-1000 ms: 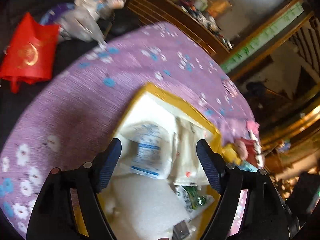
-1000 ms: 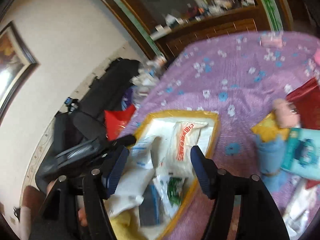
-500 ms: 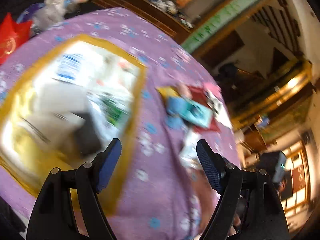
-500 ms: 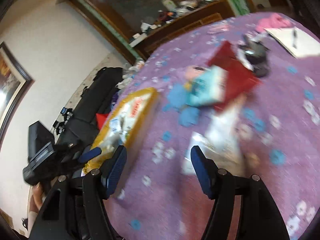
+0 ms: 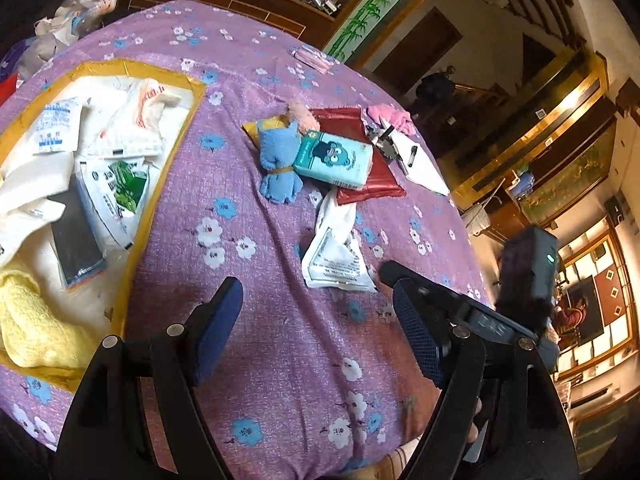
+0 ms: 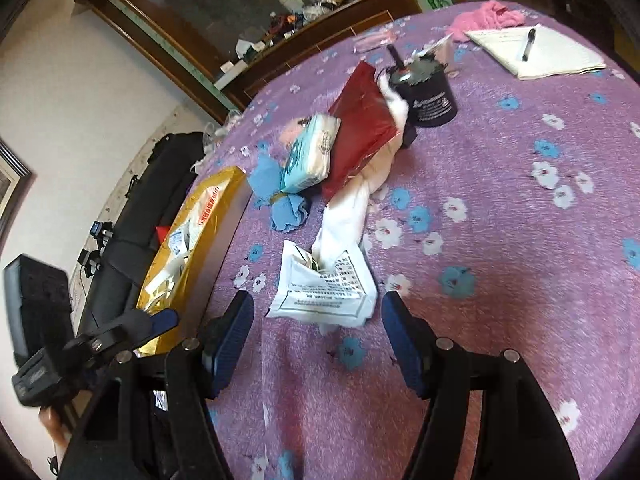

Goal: Organize soft objects
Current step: 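Grasp the white printed paper packet with the right gripper while the left grasps the blue plush toy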

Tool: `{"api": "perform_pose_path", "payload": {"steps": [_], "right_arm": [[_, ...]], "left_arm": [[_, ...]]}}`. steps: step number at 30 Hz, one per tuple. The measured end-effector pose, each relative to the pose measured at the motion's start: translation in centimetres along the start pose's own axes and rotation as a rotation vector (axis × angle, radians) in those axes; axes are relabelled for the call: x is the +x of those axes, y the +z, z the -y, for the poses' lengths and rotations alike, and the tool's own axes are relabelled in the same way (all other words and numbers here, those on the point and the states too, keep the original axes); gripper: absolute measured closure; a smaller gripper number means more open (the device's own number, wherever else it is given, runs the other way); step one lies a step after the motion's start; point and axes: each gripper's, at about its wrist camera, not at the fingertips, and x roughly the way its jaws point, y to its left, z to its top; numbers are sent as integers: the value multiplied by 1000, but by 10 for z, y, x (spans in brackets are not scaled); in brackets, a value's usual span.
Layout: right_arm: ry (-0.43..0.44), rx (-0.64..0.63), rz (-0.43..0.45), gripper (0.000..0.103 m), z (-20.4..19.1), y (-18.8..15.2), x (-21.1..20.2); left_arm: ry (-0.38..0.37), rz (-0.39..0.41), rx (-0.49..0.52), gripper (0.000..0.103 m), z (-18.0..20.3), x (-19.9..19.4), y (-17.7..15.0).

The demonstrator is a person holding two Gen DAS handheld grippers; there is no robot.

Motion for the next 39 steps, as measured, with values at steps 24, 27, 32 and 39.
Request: {"api": "perform_pose_path", "payload": {"steps": [24,27,32,39], "right_arm": [[-106,-292,-204,37,-30,-7,43],[-84,-317,-206,37,-31,-13,37],[-5,-242,-243,37,-20,-16,26],[52,-240,-182,37,-21,5,26]], "left_arm": [[38,-17,-44,25,-29,10,21],[46,-19,-27,25,-26,12,21],[42,-37,-48,25,-27,17,17],[42,-35,-37,25,-22,12,13]]}}
